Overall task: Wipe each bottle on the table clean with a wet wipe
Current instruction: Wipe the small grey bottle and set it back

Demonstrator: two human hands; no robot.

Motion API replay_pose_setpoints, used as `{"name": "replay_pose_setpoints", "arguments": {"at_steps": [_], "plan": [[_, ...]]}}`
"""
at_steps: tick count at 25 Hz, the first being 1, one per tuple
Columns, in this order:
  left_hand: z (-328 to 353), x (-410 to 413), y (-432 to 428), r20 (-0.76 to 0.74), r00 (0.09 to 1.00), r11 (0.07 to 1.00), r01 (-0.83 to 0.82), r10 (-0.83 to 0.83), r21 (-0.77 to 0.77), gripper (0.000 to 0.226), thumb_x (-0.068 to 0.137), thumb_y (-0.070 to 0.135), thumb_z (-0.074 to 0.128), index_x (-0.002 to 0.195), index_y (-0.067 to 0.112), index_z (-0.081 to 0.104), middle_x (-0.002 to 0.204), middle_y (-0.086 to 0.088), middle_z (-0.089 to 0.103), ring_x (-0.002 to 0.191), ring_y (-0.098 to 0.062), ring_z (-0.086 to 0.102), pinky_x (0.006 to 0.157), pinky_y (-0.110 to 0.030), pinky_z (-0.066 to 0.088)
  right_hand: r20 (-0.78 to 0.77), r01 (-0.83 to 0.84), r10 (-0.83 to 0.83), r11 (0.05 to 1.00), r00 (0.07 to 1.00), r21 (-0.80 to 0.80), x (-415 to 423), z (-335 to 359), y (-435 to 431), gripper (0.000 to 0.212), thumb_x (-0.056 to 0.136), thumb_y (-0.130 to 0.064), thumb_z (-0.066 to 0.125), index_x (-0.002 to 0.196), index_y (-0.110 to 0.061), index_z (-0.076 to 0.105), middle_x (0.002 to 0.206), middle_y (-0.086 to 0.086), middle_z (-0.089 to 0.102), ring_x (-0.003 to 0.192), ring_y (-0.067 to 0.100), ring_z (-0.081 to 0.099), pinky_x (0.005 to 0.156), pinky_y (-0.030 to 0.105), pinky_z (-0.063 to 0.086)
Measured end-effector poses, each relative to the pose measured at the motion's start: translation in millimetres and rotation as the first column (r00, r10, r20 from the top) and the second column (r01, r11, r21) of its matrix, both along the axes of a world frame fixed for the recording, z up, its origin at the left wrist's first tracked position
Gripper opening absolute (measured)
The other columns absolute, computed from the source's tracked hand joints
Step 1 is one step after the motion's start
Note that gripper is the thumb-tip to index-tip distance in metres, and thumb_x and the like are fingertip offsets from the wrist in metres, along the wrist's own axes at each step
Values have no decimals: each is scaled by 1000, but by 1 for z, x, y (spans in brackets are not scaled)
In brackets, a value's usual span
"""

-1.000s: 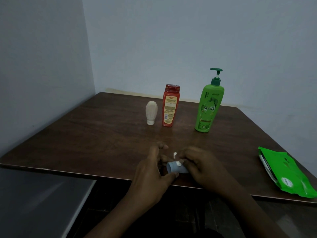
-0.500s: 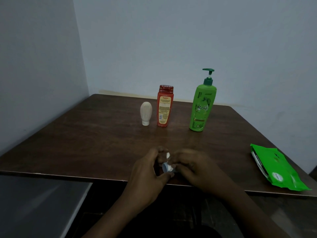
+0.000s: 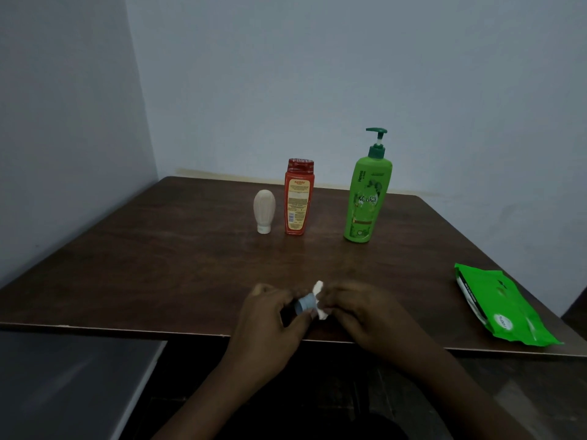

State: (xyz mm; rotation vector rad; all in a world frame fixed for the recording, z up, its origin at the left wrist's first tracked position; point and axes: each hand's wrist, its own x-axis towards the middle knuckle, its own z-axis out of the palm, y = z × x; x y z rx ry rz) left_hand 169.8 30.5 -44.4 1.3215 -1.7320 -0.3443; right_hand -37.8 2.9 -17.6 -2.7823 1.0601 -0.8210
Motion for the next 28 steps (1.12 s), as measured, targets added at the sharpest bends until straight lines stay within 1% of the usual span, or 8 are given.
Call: {"name": "replay_pose_setpoints", "arguments": {"at_steps": [4,8,11,16,20,23,25,28], "plan": [[0,-1,-1,2,1000,1000,-5,5,-21,21,85,39,80,104,31,78,86,30,55,95,5,55,71,-9,41,120,126,-128,992,984,31,-37,1,-14,17,86,-8,70,99,-19,75,104,-8,72,97,3,66,86,16,49],[-5,-3,-4,11,1000,1000,-3,3,-29,22,83,44,77,96,26,77,87,17,69,90,1,61,84,-27,52,123,101,-100,995,987,-4,-14,-3,-3,16,86,-9,67,99,-17,75,106,-6,71,99,3,64,87,13,47],[-4,-3,-4,-7,1000,1000,-8,7,-20,22,83,43,79,99,29,76,93,20,74,94,5,65,117,-26,30,51,10,-8,1000,999,-22,5,-8,2,19,90,-13,63,106,-18,73,113,-8,69,104,-1,61,91,7,42],[1,-3,2,-54,997,998,49,-48,26,27,83,34,82,110,32,75,103,23,73,101,11,64,129,-34,13,210,119,-124,992,970,35,-26,-5,-12,19,88,-11,69,104,-21,72,112,-10,67,106,-2,60,88,24,50],[6,-2,1,-91,993,996,82,-79,33,21,87,40,78,107,31,78,103,23,75,100,10,65,122,-36,32,260,148,-175,982,950,119,-27,-7,-14,33,86,-18,72,118,-26,68,126,-16,61,119,-3,54,98,22,46],[7,0,6,-46,996,995,81,-79,51,20,89,38,76,109,33,73,96,21,74,93,6,67,112,-29,43,294,188,-238,964,926,189,-27,-5,-16,27,83,-21,77,108,-28,73,119,-20,66,112,-8,58,96,26,50],[11,0,11,-91,992,993,96,-90,66,39,86,34,80,117,42,59,94,18,72,91,5,67,83,-18,55,296,174,-223,968,929,182,-24,-1,-14,21,84,-21,76,104,-27,76,114,-20,69,107,-8,61,93,25,51],[17,-1,13,-207,971,981,146,-119,124,69,82,25,85,126,54,41,100,18,73,99,10,68,77,-11,55,224,96,-106,994,969,55,-10,6,-6,12,88,-20,72,99,-22,77,108,-16,71,102,-7,62,87,16,50]]}}
